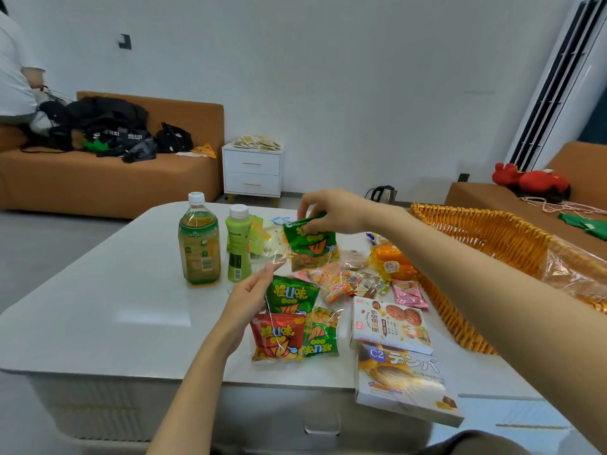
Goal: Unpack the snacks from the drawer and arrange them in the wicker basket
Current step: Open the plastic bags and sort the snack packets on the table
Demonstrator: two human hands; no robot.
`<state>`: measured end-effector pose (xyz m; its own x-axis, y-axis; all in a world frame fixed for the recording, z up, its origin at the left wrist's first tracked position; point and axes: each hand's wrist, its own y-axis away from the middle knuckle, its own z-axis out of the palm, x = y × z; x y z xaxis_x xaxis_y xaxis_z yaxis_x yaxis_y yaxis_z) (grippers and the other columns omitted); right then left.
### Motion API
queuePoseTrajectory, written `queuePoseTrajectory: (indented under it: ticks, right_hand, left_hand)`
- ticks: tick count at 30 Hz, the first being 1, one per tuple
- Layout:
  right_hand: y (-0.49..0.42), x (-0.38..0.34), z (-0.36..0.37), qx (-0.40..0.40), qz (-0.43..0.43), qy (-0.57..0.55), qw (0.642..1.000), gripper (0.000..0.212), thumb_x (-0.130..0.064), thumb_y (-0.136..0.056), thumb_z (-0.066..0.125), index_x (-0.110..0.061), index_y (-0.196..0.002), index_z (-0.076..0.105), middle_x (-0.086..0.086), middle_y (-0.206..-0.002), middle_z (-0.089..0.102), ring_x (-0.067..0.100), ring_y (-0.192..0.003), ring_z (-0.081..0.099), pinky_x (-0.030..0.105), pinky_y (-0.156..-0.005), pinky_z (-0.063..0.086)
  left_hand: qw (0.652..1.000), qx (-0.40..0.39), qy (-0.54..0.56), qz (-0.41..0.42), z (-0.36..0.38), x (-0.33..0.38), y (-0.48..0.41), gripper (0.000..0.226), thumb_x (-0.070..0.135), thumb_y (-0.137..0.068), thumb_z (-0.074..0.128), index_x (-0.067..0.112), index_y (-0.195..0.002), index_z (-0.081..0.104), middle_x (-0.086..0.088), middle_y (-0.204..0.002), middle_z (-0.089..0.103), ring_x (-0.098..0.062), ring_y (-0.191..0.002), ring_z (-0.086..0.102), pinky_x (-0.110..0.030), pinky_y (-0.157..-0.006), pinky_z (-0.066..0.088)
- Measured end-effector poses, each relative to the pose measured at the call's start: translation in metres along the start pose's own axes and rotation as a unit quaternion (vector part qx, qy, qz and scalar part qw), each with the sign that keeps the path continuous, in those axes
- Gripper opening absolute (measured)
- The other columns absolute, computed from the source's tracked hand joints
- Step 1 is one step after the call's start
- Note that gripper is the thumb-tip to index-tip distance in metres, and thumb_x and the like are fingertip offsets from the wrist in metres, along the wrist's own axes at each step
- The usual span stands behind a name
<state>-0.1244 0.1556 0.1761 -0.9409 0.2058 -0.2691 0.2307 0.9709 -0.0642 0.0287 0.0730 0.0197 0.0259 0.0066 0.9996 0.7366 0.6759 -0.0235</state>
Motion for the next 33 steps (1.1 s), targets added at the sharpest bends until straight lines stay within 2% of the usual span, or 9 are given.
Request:
queuePoseTrajectory:
  ticks: [4, 8, 11, 19, 23, 26, 29, 31, 33]
  right_hand:
    - [0.001, -0.003, 0.008, 0.021, -0.015, -0.128, 0.991, 0.010, -0.014, -0.093, 0.062, -0.017, -0.098, 0.054, 0.005, -0.105, 0.062, 0.016, -0.091, 0.058, 0.027, -0.078, 0.052]
    - [0.001, 0.003, 0.012, -0.021, -0.005, 0.009, 1.000, 0.015, -0.018, -0.091, 0.065, -0.017, -0.106, 0.060, 0.004, -0.104, 0.062, 0.015, -0.095, 0.057, 0.026, -0.079, 0.049]
    - [0.000, 0.004, 0.016, -0.101, 0.022, 0.107, 0.989, 0.023, -0.023, -0.095, 0.058, -0.016, -0.116, 0.065, 0.003, -0.116, 0.063, 0.018, -0.106, 0.058, 0.027, -0.087, 0.044]
    - [0.012, 0.006, 0.023, -0.113, 0.047, 0.028, 0.992, 0.052, -0.054, -0.098, 0.038, -0.014, -0.111, 0.070, -0.005, -0.102, 0.070, 0.009, -0.091, 0.058, 0.026, -0.085, 0.042]
    - [0.018, 0.014, 0.029, -0.110, 0.016, 0.116, 0.987, 0.019, -0.033, -0.093, 0.060, -0.026, -0.108, 0.070, -0.008, -0.108, 0.067, 0.012, -0.101, 0.058, 0.030, -0.089, 0.042]
    - [0.020, 0.014, 0.029, -0.059, 0.014, 0.187, 0.980, 0.018, -0.032, -0.097, 0.053, -0.031, -0.107, 0.069, -0.012, -0.112, 0.067, 0.012, -0.105, 0.053, 0.032, -0.093, 0.030]
    - [0.030, 0.019, 0.034, 0.130, -0.050, 0.202, 0.969, 0.016, -0.037, -0.092, 0.061, -0.031, -0.102, 0.071, -0.006, -0.125, 0.060, 0.020, -0.122, 0.044, 0.038, -0.101, 0.034]
    - [0.042, 0.019, 0.041, 0.302, -0.064, 0.115, 0.944, 0.023, -0.038, -0.084, 0.071, -0.031, -0.105, 0.068, -0.001, -0.140, 0.046, 0.022, -0.133, 0.029, 0.034, -0.106, 0.031]
    - [0.054, 0.017, 0.049, 0.354, -0.029, -0.062, 0.933, 0.060, -0.037, -0.076, 0.078, -0.034, -0.129, 0.050, -0.003, -0.147, 0.034, 0.015, -0.136, 0.025, 0.025, -0.105, 0.028]
  left_hand:
    - [1.000, 0.005, 0.003, -0.013, 0.001, -0.001, 0.000, 0.037, 0.056, -0.091, 0.042, 0.035, -0.114, 0.063, 0.010, -0.097, 0.074, -0.010, -0.098, 0.067, -0.027, -0.081, 0.050]
    - [1.000, -0.008, -0.010, 0.002, -0.002, 0.000, -0.001, 0.040, 0.065, -0.085, 0.039, 0.054, -0.117, 0.059, 0.007, -0.126, 0.063, -0.013, -0.112, 0.061, -0.039, -0.098, 0.048]
    - [1.000, -0.014, -0.009, 0.007, -0.003, 0.001, -0.001, 0.032, 0.060, -0.091, 0.036, 0.057, -0.115, 0.057, 0.008, -0.122, 0.066, -0.010, -0.106, 0.064, -0.038, -0.096, 0.049]
    - [1.000, 0.014, 0.006, 0.000, -0.001, 0.003, -0.001, 0.030, 0.056, -0.095, 0.033, 0.057, -0.105, 0.060, 0.009, -0.115, 0.063, -0.012, -0.106, 0.058, -0.036, -0.098, 0.045]
    - [0.999, 0.036, 0.030, 0.010, 0.002, 0.004, -0.001, 0.033, 0.054, -0.096, 0.032, 0.051, -0.103, 0.064, 0.020, -0.095, 0.072, -0.003, -0.096, 0.066, -0.026, -0.084, 0.053]
    - [0.997, 0.045, 0.070, 0.006, 0.005, 0.008, 0.001, 0.037, 0.052, -0.096, 0.035, 0.038, -0.115, 0.063, 0.012, -0.091, 0.075, -0.004, -0.084, 0.071, -0.019, -0.063, 0.055]
    - [0.989, 0.072, 0.131, 0.003, 0.002, 0.010, 0.002, 0.047, 0.057, -0.089, 0.039, 0.031, -0.119, 0.064, 0.004, -0.102, 0.074, -0.010, -0.088, 0.072, -0.028, -0.069, 0.056]
    - [0.982, 0.086, 0.165, 0.005, -0.001, 0.011, 0.002, 0.041, 0.052, -0.093, 0.040, 0.028, -0.114, 0.066, 0.001, -0.099, 0.075, -0.012, -0.086, 0.072, -0.029, -0.063, 0.057]
    - [0.979, 0.089, 0.182, 0.008, -0.003, 0.012, 0.001, 0.041, 0.047, -0.096, 0.040, 0.023, -0.112, 0.068, 0.001, -0.095, 0.075, -0.013, -0.083, 0.073, -0.028, -0.057, 0.057]
